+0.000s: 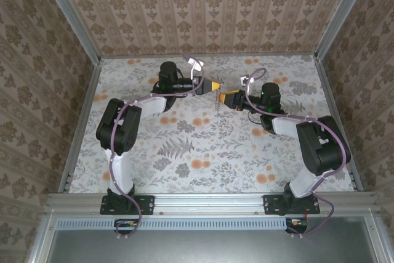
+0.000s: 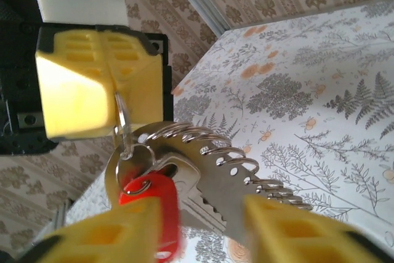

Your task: Put the keys on the keyring

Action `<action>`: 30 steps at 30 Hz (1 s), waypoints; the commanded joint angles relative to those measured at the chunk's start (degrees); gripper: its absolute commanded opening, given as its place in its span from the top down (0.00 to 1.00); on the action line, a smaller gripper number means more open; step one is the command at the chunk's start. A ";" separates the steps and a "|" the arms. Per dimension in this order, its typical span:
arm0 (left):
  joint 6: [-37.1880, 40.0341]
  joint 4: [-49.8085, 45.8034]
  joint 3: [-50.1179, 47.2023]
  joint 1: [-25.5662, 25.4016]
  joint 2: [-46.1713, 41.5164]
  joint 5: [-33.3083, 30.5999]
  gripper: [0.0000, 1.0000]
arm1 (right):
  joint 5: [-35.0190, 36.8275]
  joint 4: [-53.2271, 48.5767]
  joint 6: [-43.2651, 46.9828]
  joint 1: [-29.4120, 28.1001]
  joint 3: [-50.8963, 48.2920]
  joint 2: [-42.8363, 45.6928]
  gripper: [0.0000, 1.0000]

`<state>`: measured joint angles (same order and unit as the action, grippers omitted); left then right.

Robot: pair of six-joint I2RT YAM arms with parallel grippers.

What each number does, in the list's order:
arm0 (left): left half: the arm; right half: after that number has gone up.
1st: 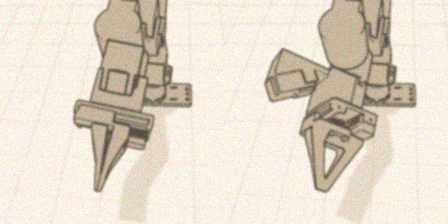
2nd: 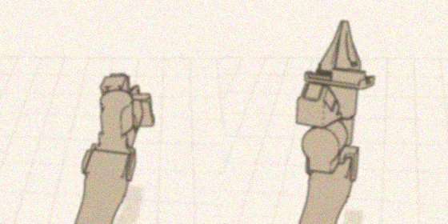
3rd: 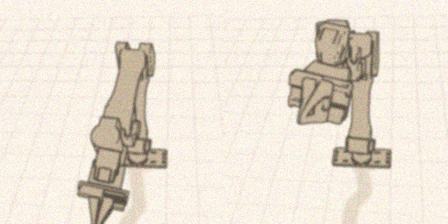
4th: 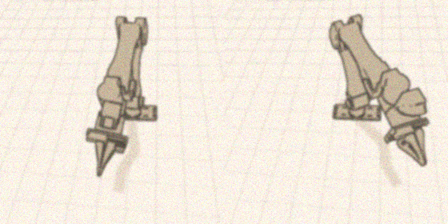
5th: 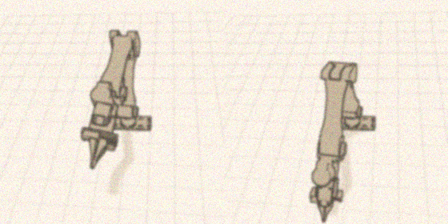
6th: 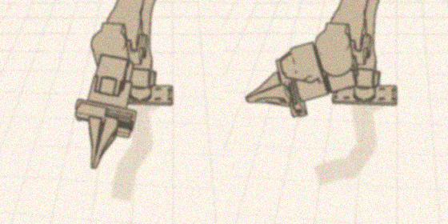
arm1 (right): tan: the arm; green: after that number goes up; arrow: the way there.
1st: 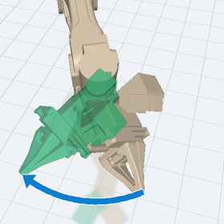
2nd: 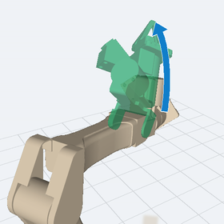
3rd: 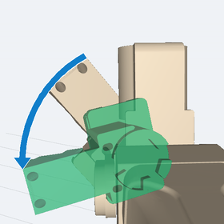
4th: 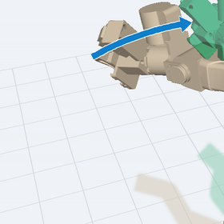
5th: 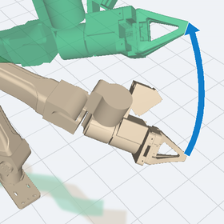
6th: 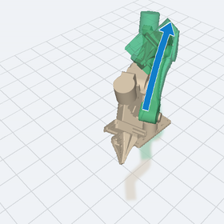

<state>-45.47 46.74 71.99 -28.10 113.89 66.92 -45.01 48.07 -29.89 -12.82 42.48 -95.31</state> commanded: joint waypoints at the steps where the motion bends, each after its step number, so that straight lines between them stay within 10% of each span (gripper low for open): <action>1: -0.49 2.92 1.50 -0.20 -0.43 1.46 1.00 | -0.88 1.73 0.57 -0.33 -0.73 1.18 0.48; 16: -0.57 3.18 1.32 -0.20 -0.53 1.35 1.00 | 0.05 3.60 -0.30 -1.53 -0.16 -1.14 0.39; 30: -0.62 3.36 1.16 -0.05 -0.69 1.38 1.00 | -0.10 2.07 1.23 -1.74 -1.52 0.08 0.77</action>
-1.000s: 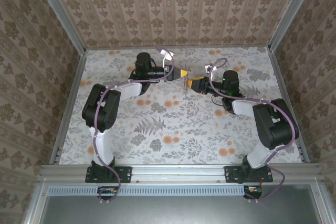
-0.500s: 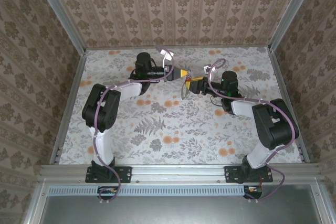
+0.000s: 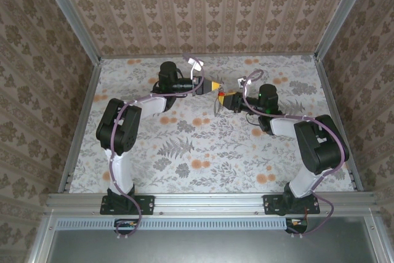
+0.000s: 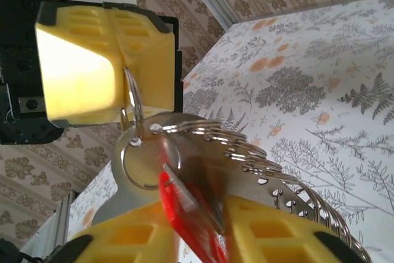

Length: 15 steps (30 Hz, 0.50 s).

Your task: Put the keys on the keyring

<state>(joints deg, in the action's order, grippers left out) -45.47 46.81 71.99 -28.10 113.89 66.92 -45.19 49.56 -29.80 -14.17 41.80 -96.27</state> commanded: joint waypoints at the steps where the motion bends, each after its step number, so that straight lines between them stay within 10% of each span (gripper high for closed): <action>1: -0.66 3.38 1.14 -0.03 -0.68 1.38 1.00 | 0.10 0.37 1.24 -0.39 -0.93 1.30 0.80; 15: 0.38 2.64 0.71 0.53 -1.05 0.52 1.00 | 1.90 -8.69 4.88 -0.25 -0.25 4.93 1.00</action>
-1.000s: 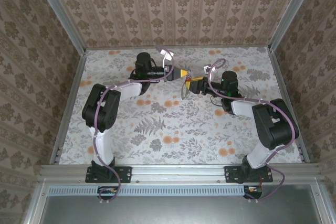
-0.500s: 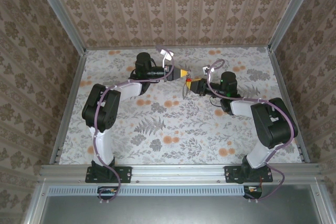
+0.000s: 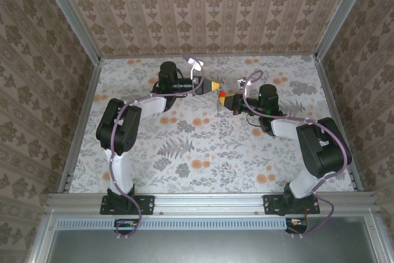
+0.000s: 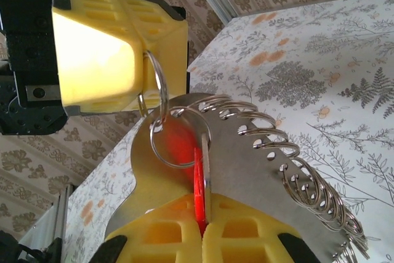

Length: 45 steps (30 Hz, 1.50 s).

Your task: Put the keys on the keyring

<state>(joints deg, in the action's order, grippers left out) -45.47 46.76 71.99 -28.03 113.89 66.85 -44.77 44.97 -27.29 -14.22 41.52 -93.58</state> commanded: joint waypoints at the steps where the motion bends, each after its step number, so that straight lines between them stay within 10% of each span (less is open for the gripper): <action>1: 1.46 1.62 0.63 0.52 -1.31 0.48 1.00 | 2.09 -6.08 2.94 -0.28 0.29 2.67 1.00; 21: 22.20 -23.19 2.08 -1.12 -6.48 -3.04 1.00 | 4.30 -23.48 8.99 -0.35 5.66 5.69 1.00; 45: 28.25 -31.49 3.80 -2.38 -7.01 -4.10 1.00 | 8.93 -27.60 10.53 1.95 6.08 8.52 1.00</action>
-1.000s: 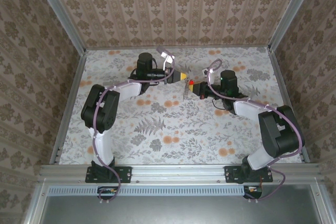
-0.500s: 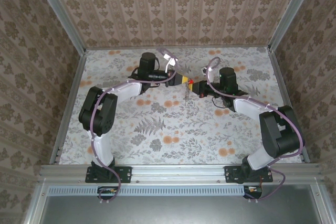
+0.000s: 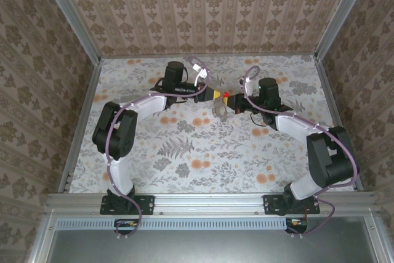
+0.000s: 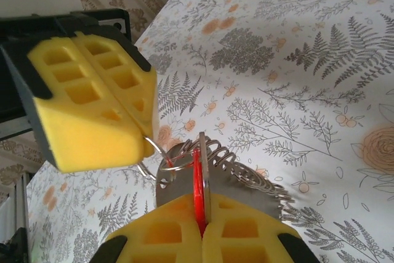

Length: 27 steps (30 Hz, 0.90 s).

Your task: Put the keys on the keyring

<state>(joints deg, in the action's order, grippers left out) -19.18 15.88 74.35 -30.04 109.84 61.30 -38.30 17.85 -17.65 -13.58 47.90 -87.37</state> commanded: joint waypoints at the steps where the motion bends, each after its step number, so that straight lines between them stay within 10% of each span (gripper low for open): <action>1: 1.97 -0.48 1.42 -0.37 -3.05 1.46 1.00 | 2.44 -0.44 0.86 1.60 -0.35 2.56 1.00; 27: 0.88 0.64 1.77 -0.28 -2.88 1.98 1.00 | 2.44 -5.08 3.61 -2.86 3.59 -1.61 1.00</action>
<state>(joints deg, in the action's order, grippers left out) -18.96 15.53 74.52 -29.98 109.32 61.47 -37.58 14.87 -16.19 -16.08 50.59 -89.17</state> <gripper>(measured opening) 0.054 0.066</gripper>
